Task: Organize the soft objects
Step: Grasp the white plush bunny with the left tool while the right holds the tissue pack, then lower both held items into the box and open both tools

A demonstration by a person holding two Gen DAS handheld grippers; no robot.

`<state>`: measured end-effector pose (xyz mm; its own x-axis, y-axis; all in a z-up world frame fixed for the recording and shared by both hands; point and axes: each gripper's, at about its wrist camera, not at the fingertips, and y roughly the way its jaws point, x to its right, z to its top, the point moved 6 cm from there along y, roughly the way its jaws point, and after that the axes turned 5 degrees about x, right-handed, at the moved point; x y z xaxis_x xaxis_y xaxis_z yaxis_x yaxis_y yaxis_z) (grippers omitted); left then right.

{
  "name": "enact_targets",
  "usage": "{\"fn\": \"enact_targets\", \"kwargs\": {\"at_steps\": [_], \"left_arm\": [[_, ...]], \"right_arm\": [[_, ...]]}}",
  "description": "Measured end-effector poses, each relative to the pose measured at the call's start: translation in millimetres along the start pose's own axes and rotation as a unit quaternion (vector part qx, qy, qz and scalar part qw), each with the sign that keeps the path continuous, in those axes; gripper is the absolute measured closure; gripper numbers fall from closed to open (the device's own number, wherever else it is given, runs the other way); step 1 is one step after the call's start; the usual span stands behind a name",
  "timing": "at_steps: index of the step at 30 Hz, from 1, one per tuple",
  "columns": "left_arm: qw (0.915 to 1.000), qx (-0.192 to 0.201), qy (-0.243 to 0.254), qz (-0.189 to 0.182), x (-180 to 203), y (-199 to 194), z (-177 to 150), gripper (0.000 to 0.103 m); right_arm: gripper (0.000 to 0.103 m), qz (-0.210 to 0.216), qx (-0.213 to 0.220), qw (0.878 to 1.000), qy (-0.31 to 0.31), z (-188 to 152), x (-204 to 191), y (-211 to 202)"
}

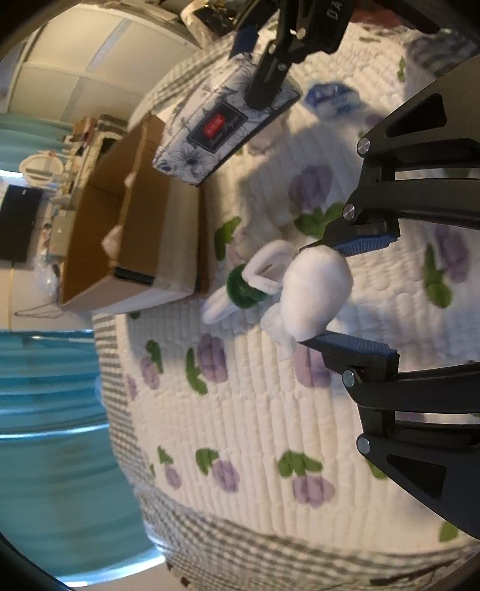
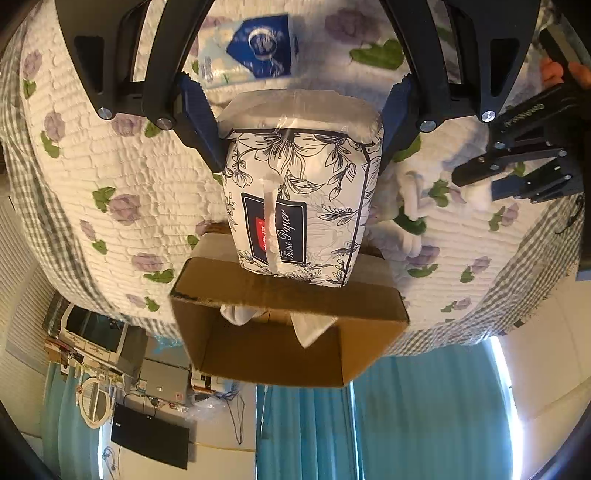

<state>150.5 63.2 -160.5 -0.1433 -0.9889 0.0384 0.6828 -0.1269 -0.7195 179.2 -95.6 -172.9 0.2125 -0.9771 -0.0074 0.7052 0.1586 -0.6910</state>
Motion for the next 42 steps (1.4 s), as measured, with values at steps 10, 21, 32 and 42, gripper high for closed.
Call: {"fn": "enact_targets", "kwargs": {"at_steps": [10,21,32,42], "left_arm": [[0.999,0.045,0.004,0.001,19.3,-65.6,31.8,0.066],[0.9945,0.101,0.026,-0.011,47.1,-83.2,105.2,0.066],[0.9929,0.108,0.047,-0.02,70.4,-1.6,178.7,0.066],[0.9954,0.072,0.062,-0.014,66.7,83.6,186.5,0.061]], "right_arm": [[0.026,-0.008,0.055,0.998,0.013,16.6,3.7,-76.4],[0.026,-0.012,0.122,0.992,0.009,78.4,21.0,-120.9],[0.026,-0.017,0.135,0.991,0.002,160.7,45.2,-62.8],[0.026,-0.012,0.081,0.996,0.016,177.6,65.7,45.3]]}}
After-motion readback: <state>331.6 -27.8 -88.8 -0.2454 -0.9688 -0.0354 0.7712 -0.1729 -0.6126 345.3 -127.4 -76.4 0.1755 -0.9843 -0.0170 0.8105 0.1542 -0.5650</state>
